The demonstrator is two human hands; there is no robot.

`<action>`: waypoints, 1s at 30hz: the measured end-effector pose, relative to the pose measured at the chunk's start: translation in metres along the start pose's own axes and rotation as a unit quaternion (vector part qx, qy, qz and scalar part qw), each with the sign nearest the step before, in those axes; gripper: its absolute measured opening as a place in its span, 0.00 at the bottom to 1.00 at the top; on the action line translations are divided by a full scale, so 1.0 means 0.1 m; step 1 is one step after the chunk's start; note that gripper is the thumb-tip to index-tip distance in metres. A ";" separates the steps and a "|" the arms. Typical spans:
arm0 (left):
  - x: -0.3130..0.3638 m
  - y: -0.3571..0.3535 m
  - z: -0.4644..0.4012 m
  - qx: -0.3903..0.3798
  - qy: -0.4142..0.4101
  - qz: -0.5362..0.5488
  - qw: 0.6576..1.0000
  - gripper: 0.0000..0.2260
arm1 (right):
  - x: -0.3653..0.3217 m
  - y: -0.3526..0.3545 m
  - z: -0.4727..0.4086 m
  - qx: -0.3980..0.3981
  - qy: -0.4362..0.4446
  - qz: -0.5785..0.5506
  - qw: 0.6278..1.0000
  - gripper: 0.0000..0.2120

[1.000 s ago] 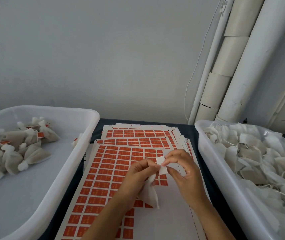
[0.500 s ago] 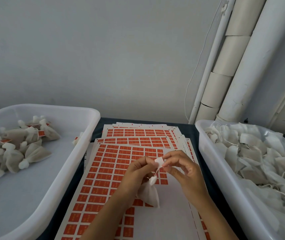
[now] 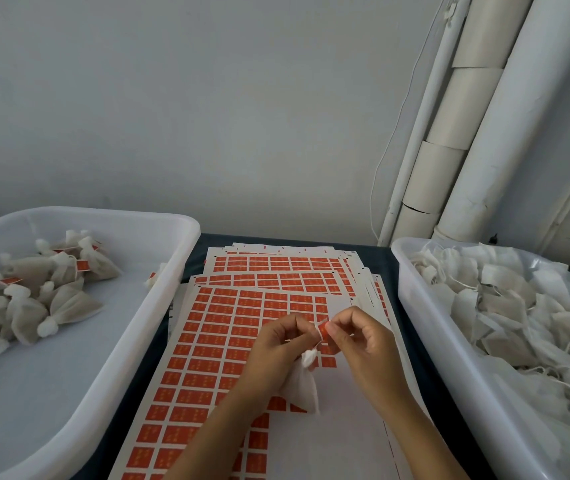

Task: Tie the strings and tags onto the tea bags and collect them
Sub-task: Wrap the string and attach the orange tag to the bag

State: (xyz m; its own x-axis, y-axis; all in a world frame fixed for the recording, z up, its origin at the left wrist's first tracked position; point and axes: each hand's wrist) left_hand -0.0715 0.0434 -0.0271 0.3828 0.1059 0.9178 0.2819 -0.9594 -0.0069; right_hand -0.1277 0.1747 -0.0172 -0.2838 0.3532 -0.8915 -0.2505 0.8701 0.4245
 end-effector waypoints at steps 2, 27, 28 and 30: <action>0.00 -0.01 0.00 0.001 -0.011 -0.005 1.000 0.08 | 0.00 0.00 0.00 0.004 0.001 0.003 1.000 0.04; -0.01 0.01 0.04 -0.045 -0.054 -0.052 0.996 0.05 | -0.02 0.01 0.02 0.013 0.029 0.069 0.997 0.09; -0.02 0.00 0.03 -0.039 -0.056 -0.061 0.996 0.05 | -0.02 0.01 0.02 0.009 0.028 0.070 0.997 0.09; -0.04 0.00 0.03 -0.032 -0.058 -0.073 0.995 0.05 | -0.01 0.00 0.02 0.006 0.027 0.083 0.996 0.07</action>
State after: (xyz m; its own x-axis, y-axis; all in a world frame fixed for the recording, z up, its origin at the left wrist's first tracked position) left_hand -0.0705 0.0438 -0.0319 0.4420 0.2721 0.8547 0.2870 -0.9457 0.1527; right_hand -0.1259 0.1747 -0.0162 -0.3702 0.4743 -0.7987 -0.1847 0.8051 0.5637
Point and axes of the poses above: each hand's wrist, its own z-axis away from the middle knuckle, its own y-axis out of the back of the hand, x = y × z, and after that the axes turned 15 degrees about -y, right-handed
